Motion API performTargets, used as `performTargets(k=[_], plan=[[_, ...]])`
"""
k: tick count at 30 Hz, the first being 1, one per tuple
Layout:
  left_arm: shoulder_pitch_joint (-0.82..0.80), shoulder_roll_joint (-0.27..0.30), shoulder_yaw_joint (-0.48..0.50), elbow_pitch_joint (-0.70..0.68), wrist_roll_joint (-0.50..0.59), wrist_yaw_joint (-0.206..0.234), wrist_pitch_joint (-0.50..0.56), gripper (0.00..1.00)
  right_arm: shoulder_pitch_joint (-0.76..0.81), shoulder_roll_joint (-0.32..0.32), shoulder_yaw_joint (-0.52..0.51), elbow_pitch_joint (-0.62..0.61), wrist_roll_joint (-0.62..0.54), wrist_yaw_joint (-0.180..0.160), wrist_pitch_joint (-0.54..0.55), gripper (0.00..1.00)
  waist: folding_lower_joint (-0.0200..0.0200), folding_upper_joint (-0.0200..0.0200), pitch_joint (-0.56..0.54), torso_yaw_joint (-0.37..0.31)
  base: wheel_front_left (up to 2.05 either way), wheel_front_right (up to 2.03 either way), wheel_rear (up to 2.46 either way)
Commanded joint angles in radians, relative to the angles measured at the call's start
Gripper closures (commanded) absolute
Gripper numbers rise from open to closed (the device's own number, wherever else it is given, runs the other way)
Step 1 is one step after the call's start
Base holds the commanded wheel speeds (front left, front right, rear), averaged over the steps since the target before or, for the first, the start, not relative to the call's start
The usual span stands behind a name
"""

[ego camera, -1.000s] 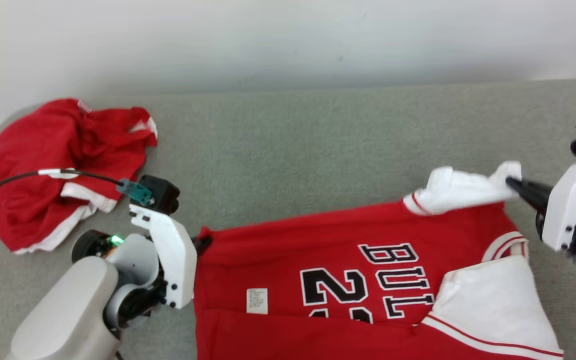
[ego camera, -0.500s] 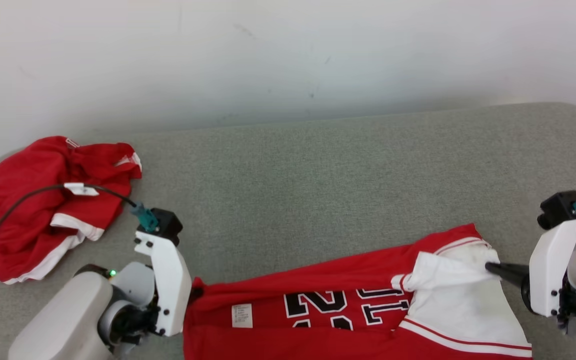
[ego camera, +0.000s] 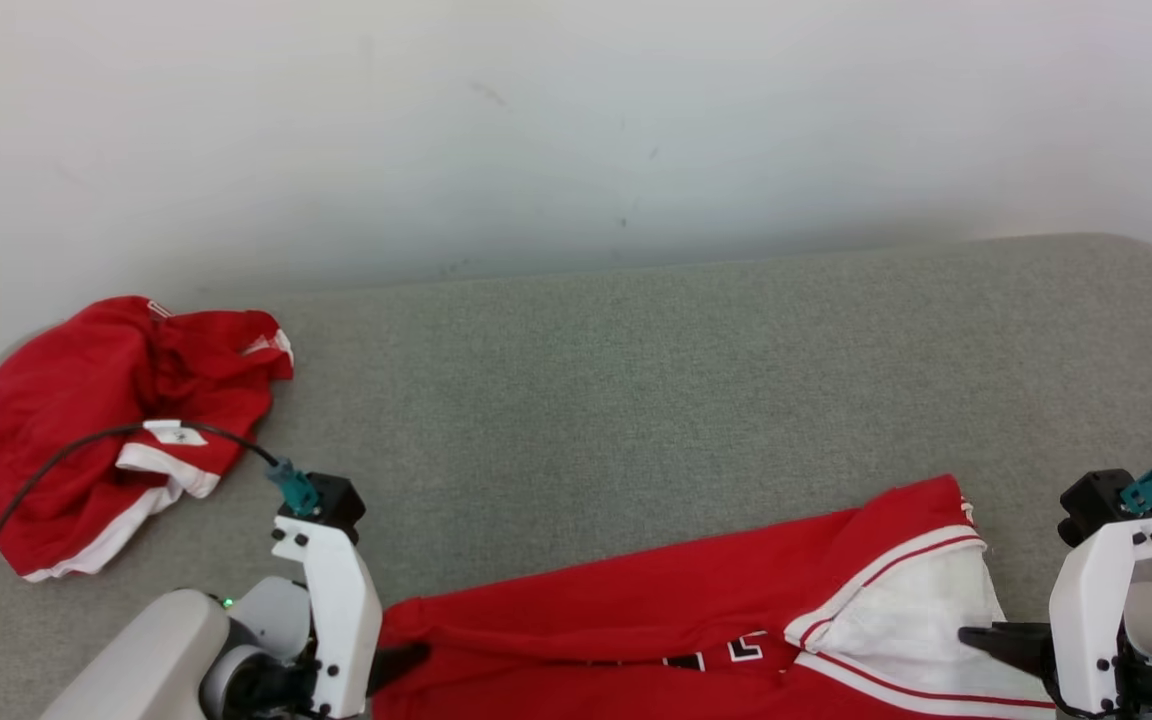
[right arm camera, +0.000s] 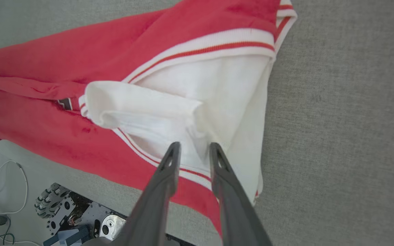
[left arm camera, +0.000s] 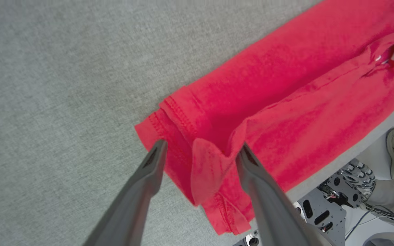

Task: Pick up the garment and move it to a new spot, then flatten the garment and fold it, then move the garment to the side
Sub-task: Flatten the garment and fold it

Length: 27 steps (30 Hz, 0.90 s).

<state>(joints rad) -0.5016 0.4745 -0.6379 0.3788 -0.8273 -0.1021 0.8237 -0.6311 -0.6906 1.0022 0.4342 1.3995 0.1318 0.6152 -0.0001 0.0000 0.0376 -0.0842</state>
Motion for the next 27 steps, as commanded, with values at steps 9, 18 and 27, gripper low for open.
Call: performTargets(k=[9, 18, 27], plan=[[0.003, 0.034, 0.025, -0.025, 0.05, 0.009, -0.127, 0.0, 0.067, -0.022, -0.051, -0.029, 0.03, -0.002, -0.047, 0.0, 0.0001, 0.0, -0.048, 0.007, 0.0, 0.0, 0.0], [0.045, 0.057, 0.117, -0.153, 0.144, 0.121, -0.415, 0.0, 0.125, -0.057, -0.195, -0.121, -0.02, -0.002, -0.345, 0.0, 0.0001, 0.0, -0.061, 0.007, 0.0, 0.0, 0.0], [0.189, 0.018, 0.228, -0.285, 0.186, 0.261, -0.737, 0.0, 0.189, -0.008, -0.367, -0.103, -0.222, -0.002, -0.742, 0.0, 0.0001, 0.0, -0.06, 0.009, 0.0, 0.0, 0.0]])
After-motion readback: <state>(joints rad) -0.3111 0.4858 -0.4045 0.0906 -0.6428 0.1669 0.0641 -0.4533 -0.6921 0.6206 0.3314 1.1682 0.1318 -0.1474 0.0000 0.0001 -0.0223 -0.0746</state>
